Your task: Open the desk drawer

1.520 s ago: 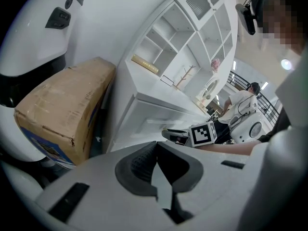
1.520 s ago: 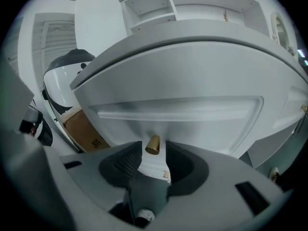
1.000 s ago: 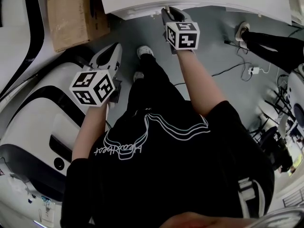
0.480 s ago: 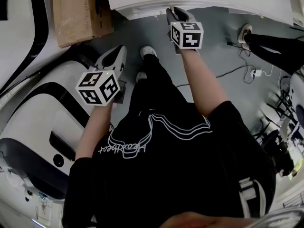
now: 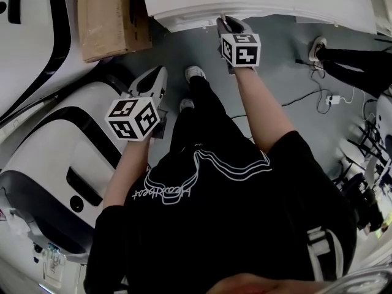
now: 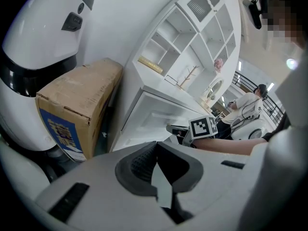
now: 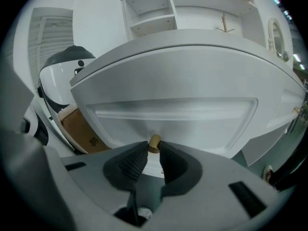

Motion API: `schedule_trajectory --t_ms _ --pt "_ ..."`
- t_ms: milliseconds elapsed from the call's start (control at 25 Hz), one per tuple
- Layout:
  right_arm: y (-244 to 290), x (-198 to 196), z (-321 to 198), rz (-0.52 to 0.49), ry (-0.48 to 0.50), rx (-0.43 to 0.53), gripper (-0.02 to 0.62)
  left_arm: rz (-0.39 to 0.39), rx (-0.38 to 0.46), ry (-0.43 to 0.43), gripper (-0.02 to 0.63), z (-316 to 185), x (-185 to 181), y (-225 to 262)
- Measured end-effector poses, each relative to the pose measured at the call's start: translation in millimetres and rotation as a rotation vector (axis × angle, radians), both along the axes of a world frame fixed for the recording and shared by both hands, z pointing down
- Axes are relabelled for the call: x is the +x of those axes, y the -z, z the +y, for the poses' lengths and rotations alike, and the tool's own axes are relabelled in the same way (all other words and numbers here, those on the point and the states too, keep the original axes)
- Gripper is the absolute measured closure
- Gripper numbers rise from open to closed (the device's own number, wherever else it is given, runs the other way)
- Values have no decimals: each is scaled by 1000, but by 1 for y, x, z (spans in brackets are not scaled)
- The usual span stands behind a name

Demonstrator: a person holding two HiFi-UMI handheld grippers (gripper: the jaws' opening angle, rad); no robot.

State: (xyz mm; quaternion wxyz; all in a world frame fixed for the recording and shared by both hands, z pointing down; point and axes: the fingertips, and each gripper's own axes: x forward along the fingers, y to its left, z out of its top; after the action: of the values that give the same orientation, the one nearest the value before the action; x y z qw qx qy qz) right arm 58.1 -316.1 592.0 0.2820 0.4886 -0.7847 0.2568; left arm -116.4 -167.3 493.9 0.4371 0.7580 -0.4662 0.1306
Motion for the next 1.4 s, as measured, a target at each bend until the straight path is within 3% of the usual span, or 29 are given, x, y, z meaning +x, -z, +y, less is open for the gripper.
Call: schedule_trajectory --t_ms 1400 --pt "-2 18 87 11 -51 -12 512 -10 30 -12 603 74 -12 9"
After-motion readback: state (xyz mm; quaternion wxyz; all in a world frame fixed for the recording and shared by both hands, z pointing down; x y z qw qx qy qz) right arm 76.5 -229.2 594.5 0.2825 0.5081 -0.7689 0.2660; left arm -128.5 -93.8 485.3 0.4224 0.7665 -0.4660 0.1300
